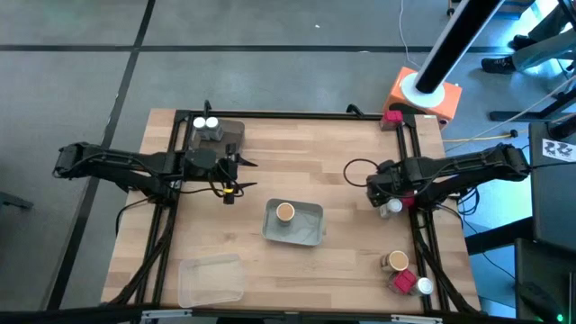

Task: Sort spices by type
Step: Put the top gold seasoning bottle into the gray bin

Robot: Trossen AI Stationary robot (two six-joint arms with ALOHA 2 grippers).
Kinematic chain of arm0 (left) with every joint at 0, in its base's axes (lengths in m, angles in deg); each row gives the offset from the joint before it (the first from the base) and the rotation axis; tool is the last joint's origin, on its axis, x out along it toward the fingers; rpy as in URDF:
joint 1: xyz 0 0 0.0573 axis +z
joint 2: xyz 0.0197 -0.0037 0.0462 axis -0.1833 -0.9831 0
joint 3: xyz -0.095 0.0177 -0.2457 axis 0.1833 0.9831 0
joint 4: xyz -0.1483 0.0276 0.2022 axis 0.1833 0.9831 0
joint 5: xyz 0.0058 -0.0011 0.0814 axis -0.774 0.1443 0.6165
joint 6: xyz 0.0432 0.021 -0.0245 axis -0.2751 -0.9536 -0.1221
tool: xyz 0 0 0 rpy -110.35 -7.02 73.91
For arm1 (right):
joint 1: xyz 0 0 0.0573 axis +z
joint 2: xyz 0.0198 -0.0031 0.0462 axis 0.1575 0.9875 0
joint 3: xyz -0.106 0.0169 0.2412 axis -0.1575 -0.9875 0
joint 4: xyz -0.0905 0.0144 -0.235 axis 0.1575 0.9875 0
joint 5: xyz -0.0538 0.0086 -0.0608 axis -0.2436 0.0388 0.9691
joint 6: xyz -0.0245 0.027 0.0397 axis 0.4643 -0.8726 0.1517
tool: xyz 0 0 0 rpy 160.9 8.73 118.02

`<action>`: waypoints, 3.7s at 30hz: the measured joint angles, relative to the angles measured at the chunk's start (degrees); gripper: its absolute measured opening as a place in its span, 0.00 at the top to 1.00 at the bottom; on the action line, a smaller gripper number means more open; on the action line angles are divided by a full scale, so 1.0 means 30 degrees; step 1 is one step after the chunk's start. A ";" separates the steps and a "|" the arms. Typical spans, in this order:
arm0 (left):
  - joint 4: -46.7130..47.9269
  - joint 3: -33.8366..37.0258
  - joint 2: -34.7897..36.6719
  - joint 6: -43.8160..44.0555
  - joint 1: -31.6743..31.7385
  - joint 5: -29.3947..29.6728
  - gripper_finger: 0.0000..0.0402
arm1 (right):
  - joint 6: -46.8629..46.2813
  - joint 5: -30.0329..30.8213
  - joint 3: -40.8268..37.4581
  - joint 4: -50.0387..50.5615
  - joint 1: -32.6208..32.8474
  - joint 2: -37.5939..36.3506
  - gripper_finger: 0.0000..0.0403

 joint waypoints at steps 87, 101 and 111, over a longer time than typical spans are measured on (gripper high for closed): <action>-0.0145 0.0015 0.0007 0.0000 -0.0003 0.0004 0.40 | 0.8811 0.1368 0.4852 -0.9657 0.0007 0.4357 0.29; -0.0146 0.0015 0.0007 -0.0131 0.0000 0.0000 0.40 | 1.1506 0.0263 0.4852 -1.5857 0.0648 0.4357 0.29; -0.0444 0.0007 0.0007 -0.0146 0.0000 0.0000 0.40 | 1.2445 0.0003 0.5424 -1.7765 0.1721 0.4451 0.29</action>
